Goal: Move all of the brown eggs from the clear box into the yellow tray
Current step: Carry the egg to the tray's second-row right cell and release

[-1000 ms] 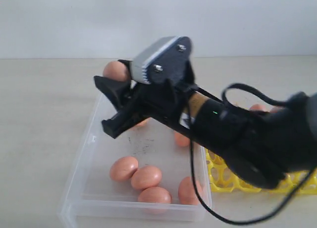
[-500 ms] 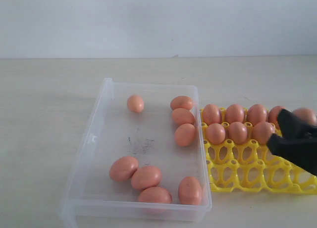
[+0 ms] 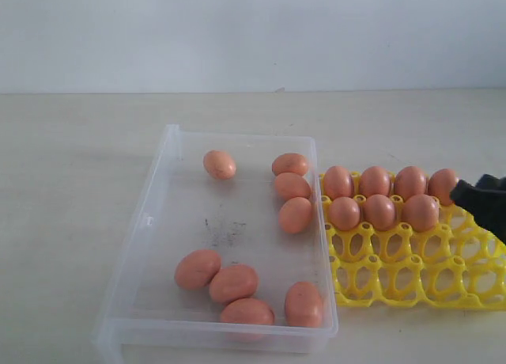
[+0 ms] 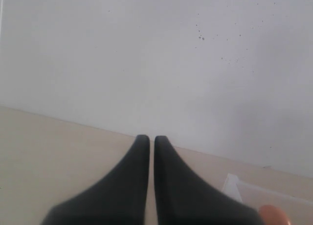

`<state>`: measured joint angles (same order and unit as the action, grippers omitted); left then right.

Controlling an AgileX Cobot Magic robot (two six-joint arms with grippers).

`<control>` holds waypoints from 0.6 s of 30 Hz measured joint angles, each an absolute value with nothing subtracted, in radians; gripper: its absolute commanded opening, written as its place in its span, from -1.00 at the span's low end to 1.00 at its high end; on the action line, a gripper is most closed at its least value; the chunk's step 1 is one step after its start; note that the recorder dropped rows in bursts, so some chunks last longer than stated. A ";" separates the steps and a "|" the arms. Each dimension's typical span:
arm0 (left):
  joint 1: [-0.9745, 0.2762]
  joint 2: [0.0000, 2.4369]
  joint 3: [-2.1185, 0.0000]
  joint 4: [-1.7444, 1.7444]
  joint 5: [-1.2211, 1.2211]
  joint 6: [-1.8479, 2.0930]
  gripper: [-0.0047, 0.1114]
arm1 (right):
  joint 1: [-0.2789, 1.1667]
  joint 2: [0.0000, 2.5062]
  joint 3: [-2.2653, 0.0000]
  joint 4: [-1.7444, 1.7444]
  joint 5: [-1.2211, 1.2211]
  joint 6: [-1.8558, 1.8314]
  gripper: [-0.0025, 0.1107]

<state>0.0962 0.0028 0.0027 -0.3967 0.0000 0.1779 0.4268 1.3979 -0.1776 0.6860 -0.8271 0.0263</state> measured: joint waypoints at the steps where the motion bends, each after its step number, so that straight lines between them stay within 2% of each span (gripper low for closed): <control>1: 0.096 0.003 0.003 -0.397 0.000 0.178 -0.85 | 0.387 1.409 -0.217 0.622 -0.762 0.026 -0.96; 4: 0.096 0.003 0.003 -0.397 0.000 0.178 -0.85 | 0.282 1.468 -0.300 0.455 -0.604 0.040 -0.96; 7: 0.096 0.003 0.003 -0.397 0.000 0.178 -0.85 | 0.249 1.540 -0.308 0.415 -0.593 0.049 -0.96; 18: 0.096 0.003 0.003 -0.397 0.000 0.178 -0.85 | 0.242 1.747 -0.310 0.306 -0.831 0.053 -0.96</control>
<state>0.0962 0.0028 0.0027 -0.3967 0.0000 0.1779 0.2421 1.7470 -0.3096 0.3056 -0.8305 0.0526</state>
